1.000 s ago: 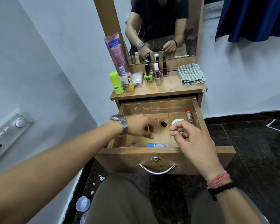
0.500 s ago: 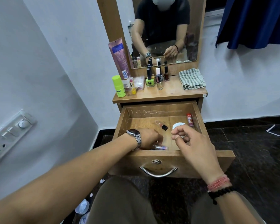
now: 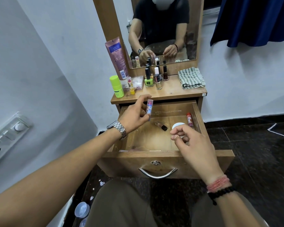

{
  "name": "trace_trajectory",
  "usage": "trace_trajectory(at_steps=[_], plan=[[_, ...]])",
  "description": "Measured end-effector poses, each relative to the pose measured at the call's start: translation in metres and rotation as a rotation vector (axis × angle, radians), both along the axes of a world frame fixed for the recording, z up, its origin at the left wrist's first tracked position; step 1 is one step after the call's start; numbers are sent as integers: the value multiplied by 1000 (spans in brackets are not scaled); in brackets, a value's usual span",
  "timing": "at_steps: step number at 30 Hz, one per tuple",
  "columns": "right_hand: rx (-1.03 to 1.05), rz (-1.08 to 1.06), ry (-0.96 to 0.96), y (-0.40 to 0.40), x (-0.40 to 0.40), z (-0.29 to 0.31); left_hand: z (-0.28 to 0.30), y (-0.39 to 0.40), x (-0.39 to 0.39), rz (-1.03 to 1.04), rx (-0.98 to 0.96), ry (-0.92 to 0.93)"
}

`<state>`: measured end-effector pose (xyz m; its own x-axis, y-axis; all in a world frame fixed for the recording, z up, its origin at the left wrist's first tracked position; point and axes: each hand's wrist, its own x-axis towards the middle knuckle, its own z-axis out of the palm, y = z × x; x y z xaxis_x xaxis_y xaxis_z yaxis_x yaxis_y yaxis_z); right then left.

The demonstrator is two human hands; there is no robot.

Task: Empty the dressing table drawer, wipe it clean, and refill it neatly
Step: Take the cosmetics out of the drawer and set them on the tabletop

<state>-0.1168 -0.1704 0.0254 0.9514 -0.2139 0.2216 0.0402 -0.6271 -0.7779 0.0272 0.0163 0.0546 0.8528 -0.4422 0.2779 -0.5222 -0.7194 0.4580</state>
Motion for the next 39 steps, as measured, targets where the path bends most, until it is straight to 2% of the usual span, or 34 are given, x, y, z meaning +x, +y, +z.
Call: trace_trajectory(at_steps=[6,11,14,19,22,29,39], plan=[[-10,4,-2,-1,0,1,17,-2,7,94,-175,-161],[-1,7,-4,-1,-1,1,43,-1,31,180,-201,-259],[-6,7,-1,-1,0,0,60,1,52,224,-120,-273],[2,-2,-4,-2,2,-2,78,4,82,192,205,-289],[-12,-4,-7,-2,1,-1,79,0,91,195,305,-319],[-3,9,-3,-2,1,-1,69,-5,99,307,304,-292],[-21,10,6,-1,3,-2,71,-8,105,350,315,-252]])
